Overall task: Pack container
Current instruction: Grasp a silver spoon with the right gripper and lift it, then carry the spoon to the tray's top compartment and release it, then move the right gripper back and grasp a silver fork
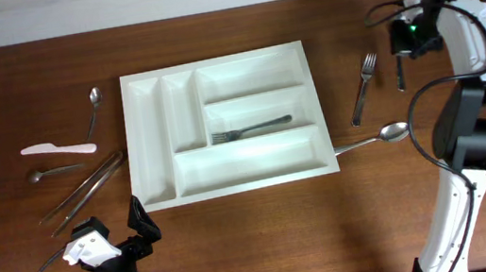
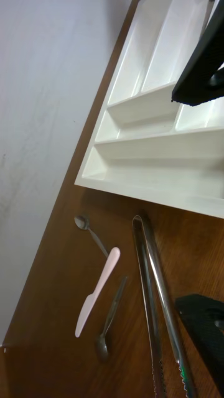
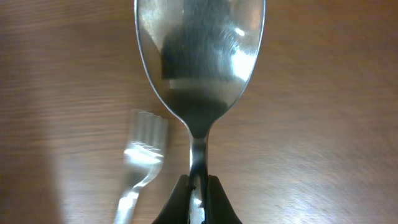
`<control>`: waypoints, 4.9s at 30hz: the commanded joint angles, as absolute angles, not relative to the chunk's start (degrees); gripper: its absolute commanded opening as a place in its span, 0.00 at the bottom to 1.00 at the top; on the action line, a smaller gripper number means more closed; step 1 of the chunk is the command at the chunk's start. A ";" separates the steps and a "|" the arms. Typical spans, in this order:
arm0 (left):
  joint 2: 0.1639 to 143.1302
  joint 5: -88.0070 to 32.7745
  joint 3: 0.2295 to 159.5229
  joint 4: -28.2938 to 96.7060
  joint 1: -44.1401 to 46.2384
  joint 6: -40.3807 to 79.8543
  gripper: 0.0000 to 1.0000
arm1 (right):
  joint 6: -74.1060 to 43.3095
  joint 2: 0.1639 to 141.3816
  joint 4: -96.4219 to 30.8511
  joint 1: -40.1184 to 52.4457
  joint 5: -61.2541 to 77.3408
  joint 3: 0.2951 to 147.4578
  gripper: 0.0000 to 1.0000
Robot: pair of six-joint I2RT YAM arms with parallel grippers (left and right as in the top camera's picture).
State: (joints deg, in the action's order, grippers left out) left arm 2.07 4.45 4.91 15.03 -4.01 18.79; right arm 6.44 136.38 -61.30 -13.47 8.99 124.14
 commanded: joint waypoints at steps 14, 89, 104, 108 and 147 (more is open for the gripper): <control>1.54 3.84 4.67 15.03 -4.34 17.67 0.99 | 35.97 136.33 -62.65 6.07 17.39 137.78 0.04; 1.54 3.84 4.67 15.03 -4.34 17.67 0.99 | -28.25 138.32 -73.28 -4.16 0.89 127.11 0.77; 1.54 3.84 4.67 15.05 -4.34 17.67 0.99 | -30.50 138.61 -71.44 -3.70 -2.42 122.41 0.67; 1.54 3.84 4.67 15.03 -4.34 17.67 0.99 | -30.48 139.37 -71.29 -3.70 -2.37 122.34 0.60; 1.54 3.84 4.67 15.05 -4.34 17.67 0.99 | -29.56 144.49 -69.58 -2.74 -2.17 122.06 0.04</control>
